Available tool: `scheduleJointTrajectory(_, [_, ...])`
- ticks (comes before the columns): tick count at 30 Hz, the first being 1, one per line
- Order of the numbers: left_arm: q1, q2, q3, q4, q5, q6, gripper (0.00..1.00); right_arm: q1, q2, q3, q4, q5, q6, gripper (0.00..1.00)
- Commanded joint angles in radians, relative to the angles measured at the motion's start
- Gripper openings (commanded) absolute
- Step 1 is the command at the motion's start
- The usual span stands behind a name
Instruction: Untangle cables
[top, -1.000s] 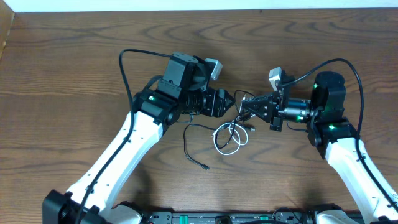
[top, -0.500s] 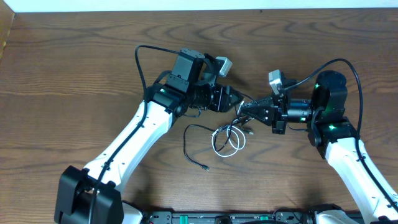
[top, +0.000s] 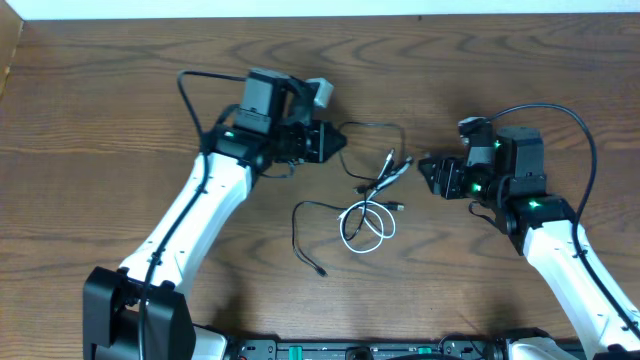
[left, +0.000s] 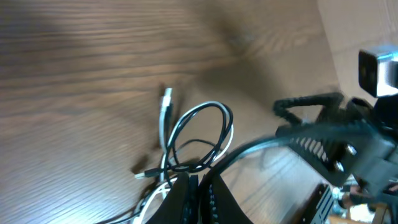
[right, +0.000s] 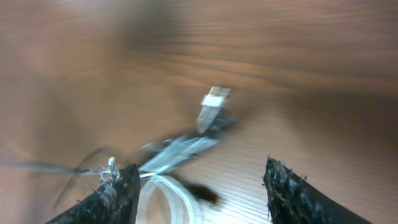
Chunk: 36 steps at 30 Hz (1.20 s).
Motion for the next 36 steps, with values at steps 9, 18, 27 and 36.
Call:
scheduleJointTrajectory(9, [-0.043,-0.018,-0.002,-0.045,0.211,0.049,0.07,0.005,0.132,0.001,0.024,-0.029,0.213,0.61])
scheduleJointTrajectory(18, [-0.092,-0.018,-0.002,-0.114,0.208,0.094,0.07,0.022,0.204,0.001,0.112,-0.154,0.537,0.66])
scheduleJointTrajectory(27, [-0.116,-0.018,-0.002,-0.118,0.208,0.102,0.07,0.116,0.206,0.001,0.1,-0.163,0.55,0.44])
scheduleJointTrajectory(36, [-0.086,-0.082,-0.002,-0.118,0.207,0.113,0.07,0.181,0.23,0.001,0.032,0.045,0.571,0.01])
